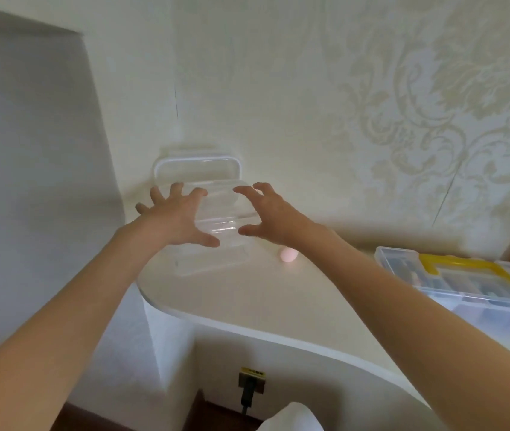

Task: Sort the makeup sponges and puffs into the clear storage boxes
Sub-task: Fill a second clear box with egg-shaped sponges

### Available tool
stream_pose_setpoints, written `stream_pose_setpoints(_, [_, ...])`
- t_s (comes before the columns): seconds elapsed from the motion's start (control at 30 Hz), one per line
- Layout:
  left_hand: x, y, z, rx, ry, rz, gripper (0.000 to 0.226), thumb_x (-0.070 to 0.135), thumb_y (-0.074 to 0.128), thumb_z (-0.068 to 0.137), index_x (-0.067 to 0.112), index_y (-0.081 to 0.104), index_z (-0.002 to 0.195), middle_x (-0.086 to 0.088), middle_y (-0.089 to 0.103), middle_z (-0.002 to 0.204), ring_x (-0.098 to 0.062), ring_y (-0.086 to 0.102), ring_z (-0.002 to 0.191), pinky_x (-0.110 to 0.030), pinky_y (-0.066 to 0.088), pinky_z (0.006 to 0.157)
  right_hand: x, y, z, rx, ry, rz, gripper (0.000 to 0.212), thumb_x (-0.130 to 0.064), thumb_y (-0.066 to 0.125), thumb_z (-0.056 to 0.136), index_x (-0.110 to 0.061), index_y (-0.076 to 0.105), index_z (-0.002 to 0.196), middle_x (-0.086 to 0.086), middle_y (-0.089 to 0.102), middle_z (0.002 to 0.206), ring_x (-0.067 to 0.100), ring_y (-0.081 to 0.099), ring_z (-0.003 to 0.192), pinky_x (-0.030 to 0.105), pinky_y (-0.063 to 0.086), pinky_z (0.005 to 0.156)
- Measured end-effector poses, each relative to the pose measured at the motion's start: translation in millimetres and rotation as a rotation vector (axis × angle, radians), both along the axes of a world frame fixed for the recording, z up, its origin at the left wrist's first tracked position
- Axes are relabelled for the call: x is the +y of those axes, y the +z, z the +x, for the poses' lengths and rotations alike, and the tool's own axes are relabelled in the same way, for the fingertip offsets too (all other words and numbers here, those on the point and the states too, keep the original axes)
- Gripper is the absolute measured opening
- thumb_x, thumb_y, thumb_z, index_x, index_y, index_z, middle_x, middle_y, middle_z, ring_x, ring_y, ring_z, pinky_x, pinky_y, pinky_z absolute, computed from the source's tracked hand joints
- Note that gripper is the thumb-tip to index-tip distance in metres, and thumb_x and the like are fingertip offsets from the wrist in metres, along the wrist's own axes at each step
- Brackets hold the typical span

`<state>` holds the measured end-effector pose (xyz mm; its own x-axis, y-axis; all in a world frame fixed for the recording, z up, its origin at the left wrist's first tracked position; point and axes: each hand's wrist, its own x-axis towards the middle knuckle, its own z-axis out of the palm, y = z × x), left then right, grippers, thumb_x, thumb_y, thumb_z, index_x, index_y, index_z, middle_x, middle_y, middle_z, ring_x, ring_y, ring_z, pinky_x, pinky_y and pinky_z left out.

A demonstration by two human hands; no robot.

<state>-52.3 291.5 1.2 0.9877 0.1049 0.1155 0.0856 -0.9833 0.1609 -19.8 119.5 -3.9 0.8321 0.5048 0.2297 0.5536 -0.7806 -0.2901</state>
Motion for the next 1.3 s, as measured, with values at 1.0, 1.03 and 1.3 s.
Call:
stream_pose_setpoints(1.0, [33.9, 9.9, 61.9, -0.847, -0.044, -0.268, 0.031, 0.024, 0.065, 0.084, 0.003, 0.066, 0.107, -0.012, 0.053, 0.125, -0.033, 0.039, 0.121, -0.029, 0.026, 0.101, -27.5, 4.1, 26.7, 0.301, -0.229, 0.615, 0.011, -0.006, 0.053, 0.083, -0.012, 0.050, 0.091, 0.002, 0.059, 0.077, 0.024, 0.065, 0.068, 0.034, 0.056, 0.083])
stream_pose_setpoints(1.03, [31.0, 12.3, 58.3, -0.900, -0.096, -0.284, 0.030, 0.022, 0.064, 0.085, 0.000, 0.065, 0.104, -0.013, 0.051, 0.126, -0.032, 0.040, 0.120, -0.024, 0.026, 0.100, -26.9, 4.0, 28.2, 0.306, -0.238, 0.701, 0.010, -0.006, 0.054, 0.082, -0.012, 0.050, 0.089, 0.005, 0.060, 0.078, 0.025, 0.065, 0.073, 0.037, 0.057, 0.084])
stream_pose_setpoints(1.3, [-23.3, 61.7, 25.5, -1.004, -0.409, -0.742, 0.016, 0.018, 0.056, 0.088, 0.010, 0.048, 0.077, 0.016, 0.054, 0.071, 0.005, 0.054, 0.065, -0.013, 0.041, 0.067, -54.0, 52.3, 13.2, -0.114, -0.137, 1.146, 0.024, -0.001, 0.054, 0.084, -0.024, 0.050, 0.076, 0.007, 0.057, 0.094, 0.019, 0.059, 0.081, 0.026, 0.056, 0.063])
